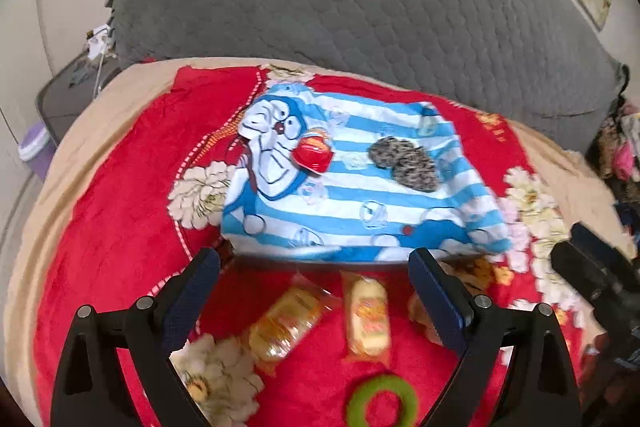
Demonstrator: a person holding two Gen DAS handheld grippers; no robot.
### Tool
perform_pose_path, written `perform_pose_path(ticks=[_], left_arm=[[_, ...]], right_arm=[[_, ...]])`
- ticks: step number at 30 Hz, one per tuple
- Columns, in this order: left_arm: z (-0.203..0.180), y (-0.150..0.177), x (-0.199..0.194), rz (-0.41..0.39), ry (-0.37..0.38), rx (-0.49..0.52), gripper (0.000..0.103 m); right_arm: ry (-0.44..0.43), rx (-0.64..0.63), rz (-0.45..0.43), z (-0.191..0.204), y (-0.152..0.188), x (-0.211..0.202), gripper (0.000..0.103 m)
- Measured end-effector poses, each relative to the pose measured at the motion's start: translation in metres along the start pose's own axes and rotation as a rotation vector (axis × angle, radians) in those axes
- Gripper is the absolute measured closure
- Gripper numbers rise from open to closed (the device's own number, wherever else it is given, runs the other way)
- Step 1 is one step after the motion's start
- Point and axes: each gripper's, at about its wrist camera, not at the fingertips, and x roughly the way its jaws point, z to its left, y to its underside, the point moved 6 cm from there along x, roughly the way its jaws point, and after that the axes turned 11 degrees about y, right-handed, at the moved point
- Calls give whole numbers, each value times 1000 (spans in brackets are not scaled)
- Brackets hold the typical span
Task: Organize objects
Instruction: 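Raise both tools away from the shirt, leaving egg and scrunchie on it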
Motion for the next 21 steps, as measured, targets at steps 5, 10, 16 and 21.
perform_pose_path(ticks=[5, 10, 16, 21], left_arm=[[-9, 9, -33, -34, -20, 20, 7], [-15, 31, -56, -32, -28, 21, 7], [-23, 59, -72, -25, -55, 43, 8], [-25, 83, -82, -4, -60, 45, 7]], right_arm=[[17, -4, -32, -4, 14, -27, 5], [18, 6, -60, -11, 26, -55, 3], [28, 1, -83, -13, 38, -83, 3], [36, -15, -104, -12, 43, -104, 3]])
